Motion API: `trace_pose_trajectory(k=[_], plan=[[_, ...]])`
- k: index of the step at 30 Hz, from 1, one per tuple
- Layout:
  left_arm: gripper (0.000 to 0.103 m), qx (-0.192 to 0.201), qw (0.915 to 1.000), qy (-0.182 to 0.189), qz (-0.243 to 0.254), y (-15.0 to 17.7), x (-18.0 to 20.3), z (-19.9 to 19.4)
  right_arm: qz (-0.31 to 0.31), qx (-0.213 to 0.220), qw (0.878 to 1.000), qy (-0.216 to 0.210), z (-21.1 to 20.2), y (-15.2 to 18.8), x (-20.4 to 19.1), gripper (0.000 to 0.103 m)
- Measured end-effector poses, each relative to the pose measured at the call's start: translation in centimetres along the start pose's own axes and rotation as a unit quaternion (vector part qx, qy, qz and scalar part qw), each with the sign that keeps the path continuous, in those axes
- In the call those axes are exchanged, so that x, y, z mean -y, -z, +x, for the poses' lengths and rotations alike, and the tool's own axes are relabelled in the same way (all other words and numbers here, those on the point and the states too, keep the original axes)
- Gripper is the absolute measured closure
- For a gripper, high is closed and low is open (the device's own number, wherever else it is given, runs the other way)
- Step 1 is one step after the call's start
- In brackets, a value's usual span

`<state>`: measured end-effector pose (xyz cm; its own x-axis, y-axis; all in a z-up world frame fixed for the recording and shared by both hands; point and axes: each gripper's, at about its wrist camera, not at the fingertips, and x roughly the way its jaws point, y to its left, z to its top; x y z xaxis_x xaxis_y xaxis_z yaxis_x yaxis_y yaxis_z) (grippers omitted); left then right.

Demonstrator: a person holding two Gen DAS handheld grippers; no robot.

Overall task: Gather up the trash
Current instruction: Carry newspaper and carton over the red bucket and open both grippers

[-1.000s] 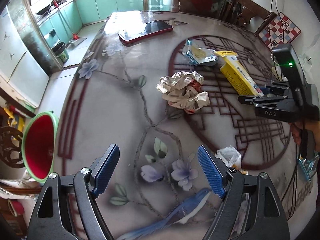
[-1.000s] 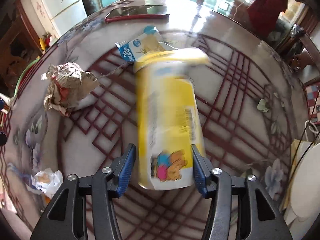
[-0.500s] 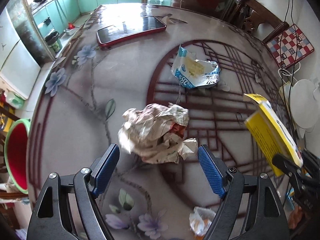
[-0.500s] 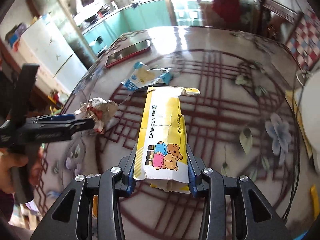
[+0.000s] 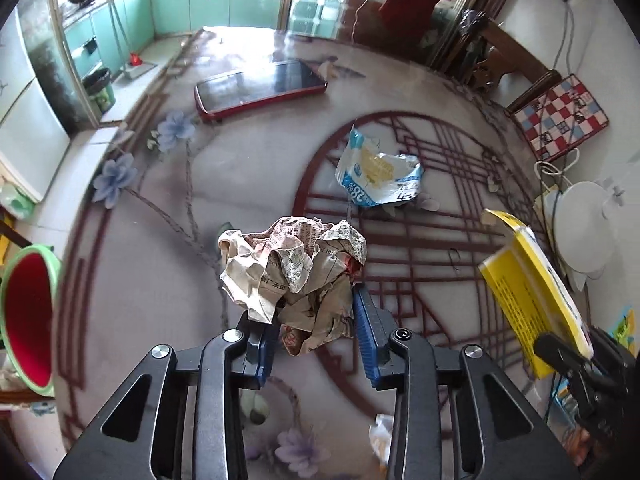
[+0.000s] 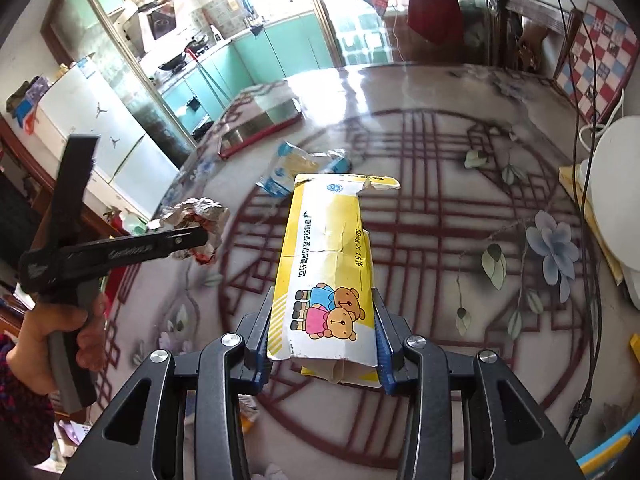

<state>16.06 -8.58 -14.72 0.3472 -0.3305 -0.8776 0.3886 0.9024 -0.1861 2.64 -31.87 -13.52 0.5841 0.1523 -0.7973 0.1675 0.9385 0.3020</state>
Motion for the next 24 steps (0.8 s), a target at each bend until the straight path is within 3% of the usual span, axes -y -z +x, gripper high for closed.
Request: trace_pose_trajectory(k=[7, 24], plan=[[0.069, 0.027, 0.9996, -0.011, 0.007, 2.1, -1.3, -4.4, -0.023, 0.016, 1.0, -0.001, -1.3, -0.3, -3.4, 0.065], [0.069, 0.044, 0.9983, -0.036, -0.016, 4.8, -8.2, -7.8, -0.057, 0.026, 0.998, 0.012, -2.0, 0.0, -10.2, 0.065]])
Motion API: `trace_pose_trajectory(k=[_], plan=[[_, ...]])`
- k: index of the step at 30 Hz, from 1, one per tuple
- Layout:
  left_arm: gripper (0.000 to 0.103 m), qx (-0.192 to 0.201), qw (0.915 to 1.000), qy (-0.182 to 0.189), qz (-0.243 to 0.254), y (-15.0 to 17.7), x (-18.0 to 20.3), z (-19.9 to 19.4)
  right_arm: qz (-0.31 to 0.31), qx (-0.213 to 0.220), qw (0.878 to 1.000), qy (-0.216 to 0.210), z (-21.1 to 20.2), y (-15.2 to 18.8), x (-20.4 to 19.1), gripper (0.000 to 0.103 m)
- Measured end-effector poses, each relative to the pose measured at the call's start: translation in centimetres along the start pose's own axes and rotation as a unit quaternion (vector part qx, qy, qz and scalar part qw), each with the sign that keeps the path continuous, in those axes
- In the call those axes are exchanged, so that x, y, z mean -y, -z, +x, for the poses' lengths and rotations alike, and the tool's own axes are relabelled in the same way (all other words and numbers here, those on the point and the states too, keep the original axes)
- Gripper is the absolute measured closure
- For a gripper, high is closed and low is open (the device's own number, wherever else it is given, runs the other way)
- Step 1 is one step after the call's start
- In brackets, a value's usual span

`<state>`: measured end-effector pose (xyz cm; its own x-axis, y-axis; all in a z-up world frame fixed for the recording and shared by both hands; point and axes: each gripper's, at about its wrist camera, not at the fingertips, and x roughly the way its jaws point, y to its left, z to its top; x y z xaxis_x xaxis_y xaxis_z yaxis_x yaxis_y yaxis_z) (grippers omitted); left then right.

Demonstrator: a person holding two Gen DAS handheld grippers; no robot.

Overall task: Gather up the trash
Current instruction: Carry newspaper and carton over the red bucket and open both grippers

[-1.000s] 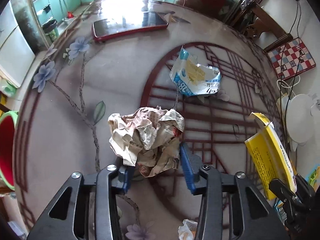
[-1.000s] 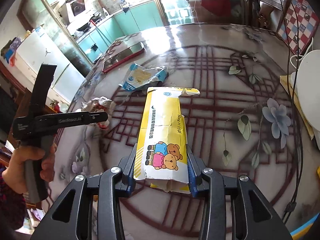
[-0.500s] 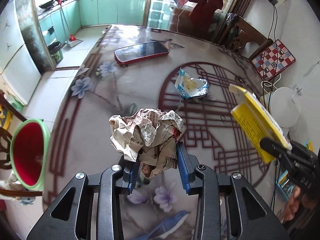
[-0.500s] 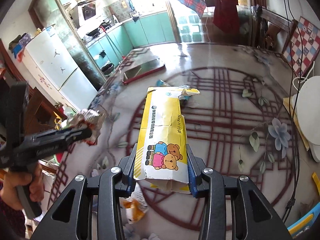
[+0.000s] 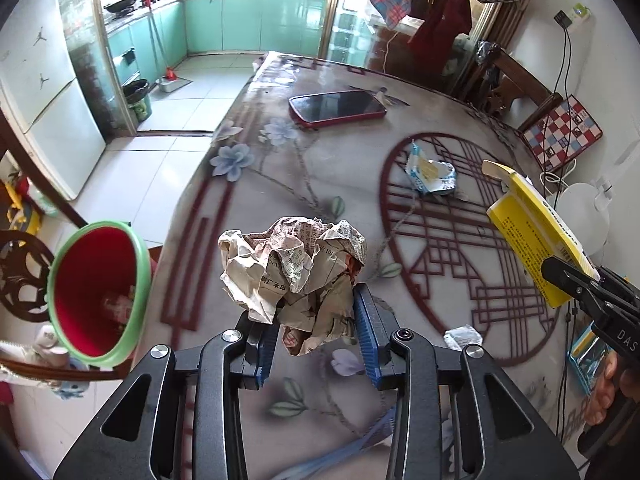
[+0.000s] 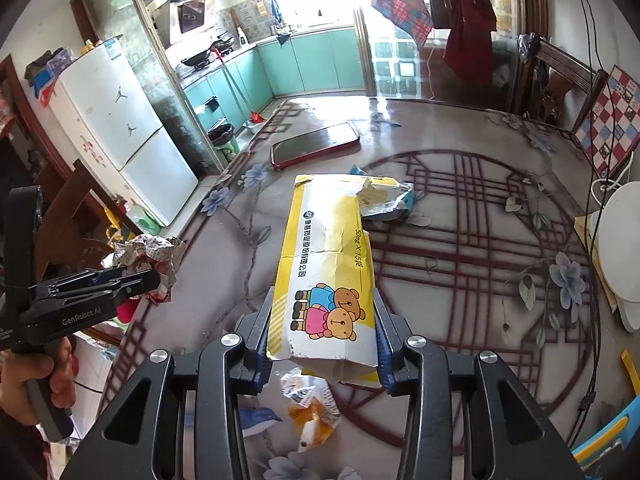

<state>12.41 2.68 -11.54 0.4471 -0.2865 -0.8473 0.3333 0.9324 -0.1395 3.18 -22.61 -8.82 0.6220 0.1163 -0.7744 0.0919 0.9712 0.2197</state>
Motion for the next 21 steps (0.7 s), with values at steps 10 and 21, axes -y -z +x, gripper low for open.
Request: trace_pose_trajectory(k=[10, 21], plan=[[0.068, 0.004, 1.0, -0.006, -0.006, 0.3, -4.8, -0.9, -0.019, 0.005, 1.0, -0.004, 0.4, -0.6, -5.4, 0.064], [0.068, 0.005, 0.9996, -0.018, -0.023, 0.3, -11.0, -1.4, -0.039, 0.002, 0.999, -0.005, 1.6, -1.0, -11.5, 0.064]])
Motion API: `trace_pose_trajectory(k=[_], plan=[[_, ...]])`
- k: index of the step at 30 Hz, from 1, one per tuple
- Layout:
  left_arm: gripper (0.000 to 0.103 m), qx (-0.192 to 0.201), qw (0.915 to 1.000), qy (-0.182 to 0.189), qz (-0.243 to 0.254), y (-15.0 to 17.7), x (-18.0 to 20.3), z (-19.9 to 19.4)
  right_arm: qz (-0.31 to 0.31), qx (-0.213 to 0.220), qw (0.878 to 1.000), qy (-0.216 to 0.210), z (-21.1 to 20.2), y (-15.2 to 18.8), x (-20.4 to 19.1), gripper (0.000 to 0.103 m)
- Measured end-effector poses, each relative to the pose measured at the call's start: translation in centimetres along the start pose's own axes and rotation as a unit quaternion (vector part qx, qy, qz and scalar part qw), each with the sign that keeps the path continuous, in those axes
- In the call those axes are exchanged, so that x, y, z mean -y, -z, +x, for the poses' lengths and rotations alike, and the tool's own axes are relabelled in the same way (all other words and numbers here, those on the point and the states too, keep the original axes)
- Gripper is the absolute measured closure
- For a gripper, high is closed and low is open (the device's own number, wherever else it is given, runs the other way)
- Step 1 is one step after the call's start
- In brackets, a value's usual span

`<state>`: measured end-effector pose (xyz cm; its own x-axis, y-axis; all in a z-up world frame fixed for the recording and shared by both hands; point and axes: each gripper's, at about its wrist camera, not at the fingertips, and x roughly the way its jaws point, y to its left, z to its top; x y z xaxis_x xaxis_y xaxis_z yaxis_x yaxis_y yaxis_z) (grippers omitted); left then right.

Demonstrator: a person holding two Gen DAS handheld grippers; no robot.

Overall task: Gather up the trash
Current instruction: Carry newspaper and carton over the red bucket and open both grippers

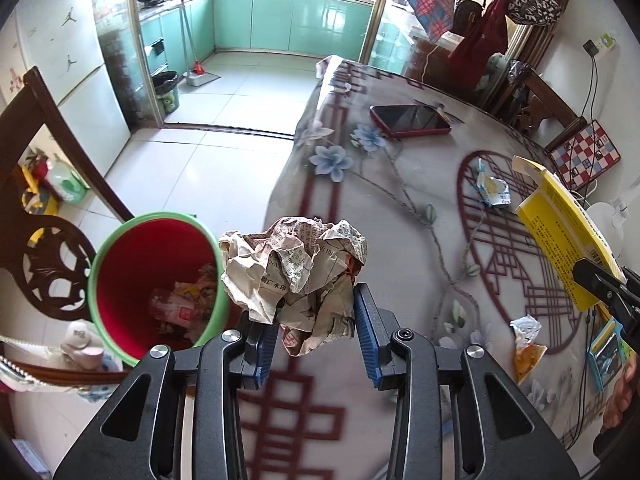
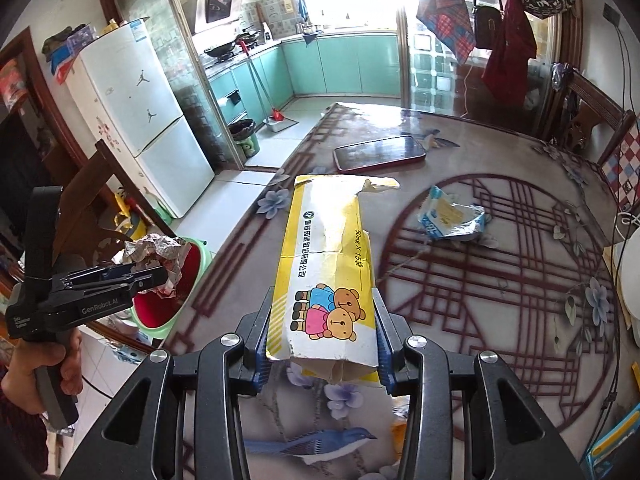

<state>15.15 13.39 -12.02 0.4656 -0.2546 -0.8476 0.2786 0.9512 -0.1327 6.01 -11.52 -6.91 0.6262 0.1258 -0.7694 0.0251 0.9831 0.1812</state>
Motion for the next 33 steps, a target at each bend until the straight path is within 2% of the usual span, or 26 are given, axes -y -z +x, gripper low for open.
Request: trace_pose_trajectory(k=[10, 14, 19, 33], plan=[[0.068, 0.0, 0.9996, -0.016, -0.023, 0.5, -5.6, -0.2, -0.034, -0.004, 0.999, -0.016, 1.9, -1.0, -6.1, 0.064], [0.068, 0.0, 0.9988, -0.029, -0.038, 0.6, -8.2, -0.4, -0.056, -0.003, 0.998, -0.036, 2.8, -1.6, -9.9, 0.064], [0.068, 0.0, 0.9972, -0.044, -0.061, 1.0, -11.2, -0.5, -0.078, -0.01, 0.996, -0.049, 4.0, -1.8, -12.5, 0.064], [0.068, -0.028, 0.9896, -0.078, -0.117, 1.6, -18.4, 1.6, -0.134, -0.07, 0.982, -0.115, 12.7, -2.5, -21.2, 0.064]])
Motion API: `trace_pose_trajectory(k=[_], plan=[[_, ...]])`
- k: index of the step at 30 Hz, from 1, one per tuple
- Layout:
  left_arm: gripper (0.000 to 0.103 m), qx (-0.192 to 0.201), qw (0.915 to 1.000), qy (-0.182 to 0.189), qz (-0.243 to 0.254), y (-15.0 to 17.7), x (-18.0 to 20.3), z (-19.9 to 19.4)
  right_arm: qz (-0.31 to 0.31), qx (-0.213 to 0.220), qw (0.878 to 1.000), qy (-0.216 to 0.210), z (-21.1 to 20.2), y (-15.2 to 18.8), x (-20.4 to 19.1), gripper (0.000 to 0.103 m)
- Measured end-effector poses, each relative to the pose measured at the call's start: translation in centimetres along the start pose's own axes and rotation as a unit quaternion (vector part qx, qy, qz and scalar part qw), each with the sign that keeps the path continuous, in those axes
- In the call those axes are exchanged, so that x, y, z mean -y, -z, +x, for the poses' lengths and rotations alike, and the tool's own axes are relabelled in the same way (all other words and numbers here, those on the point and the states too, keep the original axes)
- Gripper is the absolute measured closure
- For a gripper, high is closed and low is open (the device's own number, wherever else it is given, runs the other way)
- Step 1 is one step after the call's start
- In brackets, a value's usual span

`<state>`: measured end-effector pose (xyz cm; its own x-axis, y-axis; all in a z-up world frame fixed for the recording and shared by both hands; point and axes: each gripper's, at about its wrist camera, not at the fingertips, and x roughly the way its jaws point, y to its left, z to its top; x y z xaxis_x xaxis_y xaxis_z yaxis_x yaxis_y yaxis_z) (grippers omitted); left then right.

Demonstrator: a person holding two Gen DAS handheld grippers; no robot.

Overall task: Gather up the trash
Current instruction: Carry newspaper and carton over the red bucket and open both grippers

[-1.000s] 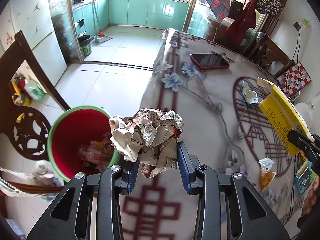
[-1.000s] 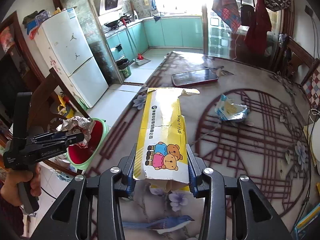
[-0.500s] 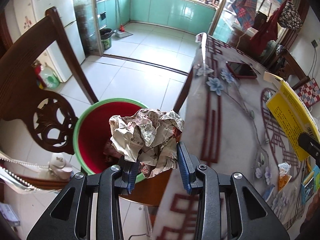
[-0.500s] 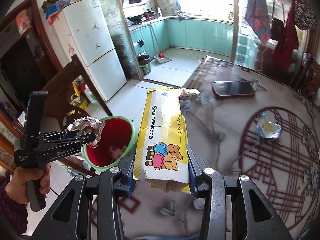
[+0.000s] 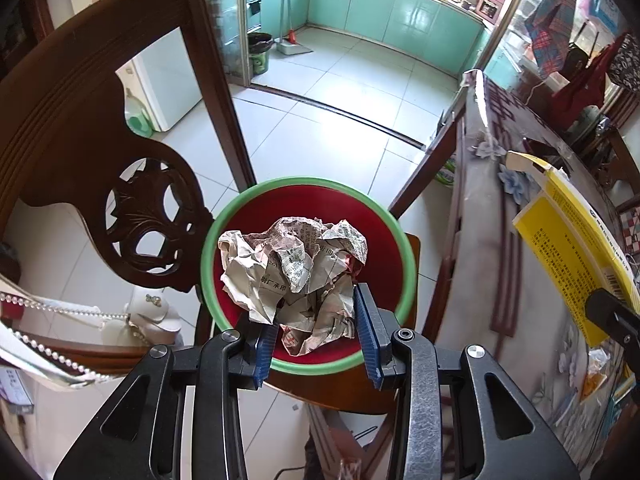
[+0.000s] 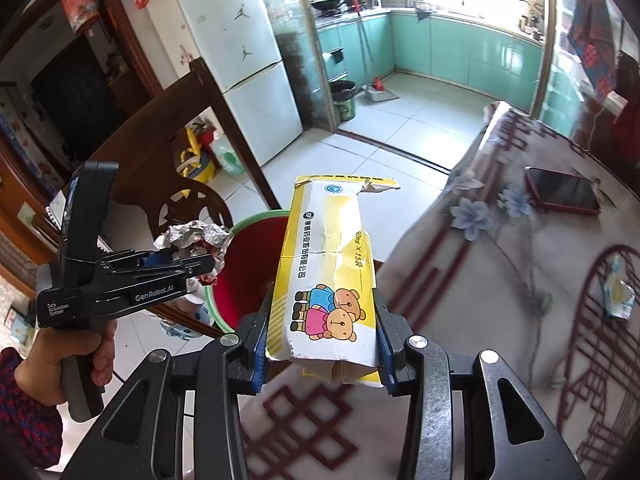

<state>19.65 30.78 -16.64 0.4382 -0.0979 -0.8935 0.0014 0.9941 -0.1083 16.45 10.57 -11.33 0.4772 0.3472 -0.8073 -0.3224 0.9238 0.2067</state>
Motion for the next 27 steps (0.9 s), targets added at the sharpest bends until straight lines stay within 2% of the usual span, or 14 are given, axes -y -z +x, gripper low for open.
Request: trace_pose_trajectory(k=[9, 22, 25, 26, 27], plan=[[0.067, -0.02, 0.9995, 0.0, -0.023, -1.2, -1.9, 2.1, -0.033, -0.032, 0.999, -0.019, 4.5, -1.6, -2.6, 0.063], [0.065, -0.02, 0.9994, -0.015, -0.023, -2.1, -2.6, 3.2, -0.065, -0.044, 0.996, -0.038, 6.8, -2.4, -4.5, 0.062], [0.058, -0.01, 0.9994, -0.023, -0.023, -2.2, -2.7, 2.9, -0.07, -0.033, 0.996, -0.037, 6.7, -2.6, -4.9, 0.061], [0.049, -0.006, 0.9993, -0.028, -0.023, -2.2, -2.6, 2.7, -0.07, -0.033, 0.996, -0.037, 6.7, -2.6, -4.9, 0.059], [0.046, 0.0, 0.9992, -0.032, -0.022, -2.2, -2.6, 2.4, -0.07, -0.028, 0.996, -0.036, 6.6, -2.6, -4.8, 0.054]])
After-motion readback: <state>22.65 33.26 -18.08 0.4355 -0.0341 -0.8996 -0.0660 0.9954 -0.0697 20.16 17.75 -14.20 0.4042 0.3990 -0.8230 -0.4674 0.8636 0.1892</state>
